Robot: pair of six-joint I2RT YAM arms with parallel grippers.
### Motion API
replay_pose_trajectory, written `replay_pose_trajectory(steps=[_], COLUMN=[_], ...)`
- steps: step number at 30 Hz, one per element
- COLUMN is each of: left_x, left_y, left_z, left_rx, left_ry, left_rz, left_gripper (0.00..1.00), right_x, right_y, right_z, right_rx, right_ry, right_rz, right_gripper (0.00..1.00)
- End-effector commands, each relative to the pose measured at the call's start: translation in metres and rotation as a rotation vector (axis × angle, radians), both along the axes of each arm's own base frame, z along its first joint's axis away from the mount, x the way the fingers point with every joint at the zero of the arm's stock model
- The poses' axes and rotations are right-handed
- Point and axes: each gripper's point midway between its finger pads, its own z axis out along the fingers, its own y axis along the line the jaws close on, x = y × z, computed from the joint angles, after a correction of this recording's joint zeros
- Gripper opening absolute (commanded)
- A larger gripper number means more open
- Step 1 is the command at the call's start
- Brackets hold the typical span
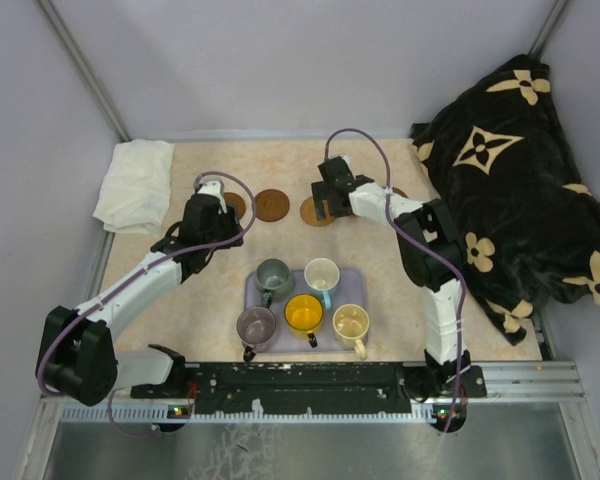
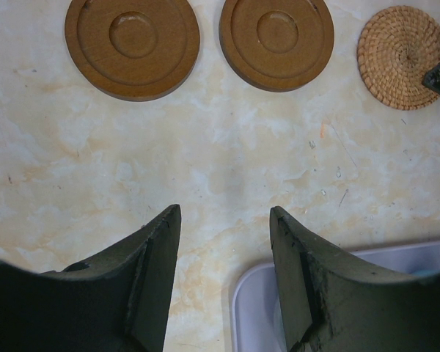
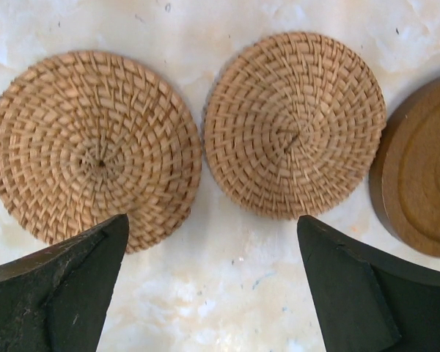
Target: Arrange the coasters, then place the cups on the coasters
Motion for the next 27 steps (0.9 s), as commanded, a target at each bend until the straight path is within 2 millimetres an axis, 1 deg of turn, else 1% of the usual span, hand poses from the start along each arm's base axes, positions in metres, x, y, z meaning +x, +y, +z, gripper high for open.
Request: replay_pose_trajectory(steps=[1, 5, 8, 11, 12, 13, 14, 17, 20, 21, 22, 23, 25, 27], left_x=[0.000, -0.001, -0.002, -0.002, -0.002, -0.001, 0.000, 0.005, 0.014, 0.017, 0.021, 0.025, 0.034, 0.044], left_y=[-0.004, -0.003, -0.004, -0.010, -0.013, -0.016, -0.019, -0.034, -0.054, -0.061, -0.070, -0.079, -0.097, -0.114], left_z=[0.011, 0.012, 0.016, 0.021, 0.022, 0.023, 0.025, 0.031, 0.039, 0.042, 0.046, 0.045, 0.045, 0.040], left_rx=[-0.030, -0.034, -0.039, -0.052, -0.052, -0.055, -0.059, -0.076, -0.093, -0.092, -0.091, -0.089, -0.092, -0.096], left_ry=[-0.037, -0.041, -0.048, -0.063, -0.070, -0.076, -0.083, -0.114, -0.136, -0.148, -0.158, -0.158, -0.166, -0.155], left_rz=[-0.003, -0.002, -0.007, -0.046, -0.066, -0.084, -0.102, -0.173, -0.242, -0.272, -0.302, -0.335, -0.396, -0.449], left_gripper=[0.58, 0.58, 0.58, 0.58, 0.57, 0.55, 0.54, 0.44, 0.32, 0.28, 0.24, 0.20, 0.13, 0.11], right_x=[0.003, 0.005, 0.006, 0.006, 0.005, 0.005, 0.004, -0.002, -0.007, -0.008, -0.012, -0.013, -0.016, -0.016], right_y=[0.003, 0.008, 0.010, 0.005, 0.003, -0.001, -0.005, -0.023, -0.047, -0.054, -0.062, -0.067, -0.072, -0.074], right_z=[0.069, 0.102, 0.119, 0.132, 0.136, 0.139, 0.144, 0.153, 0.158, 0.156, 0.165, 0.167, 0.164, 0.156], right_rx=[0.045, 0.098, 0.112, 0.107, 0.105, 0.101, 0.099, 0.094, 0.114, 0.116, 0.132, 0.141, 0.143, 0.123], right_ry=[-0.124, -0.191, -0.219, -0.242, -0.252, -0.262, -0.273, -0.303, -0.328, -0.331, -0.358, -0.370, -0.380, -0.375], right_rz=[0.009, 0.038, 0.045, 0.029, 0.017, 0.003, -0.012, -0.070, -0.135, -0.154, -0.170, -0.176, -0.169, -0.163], right_gripper=[0.99, 0.99, 0.97, 0.93, 0.89, 0.84, 0.76, 0.40, 0.09, 0.00, 0.00, 0.00, 0.00, 0.00])
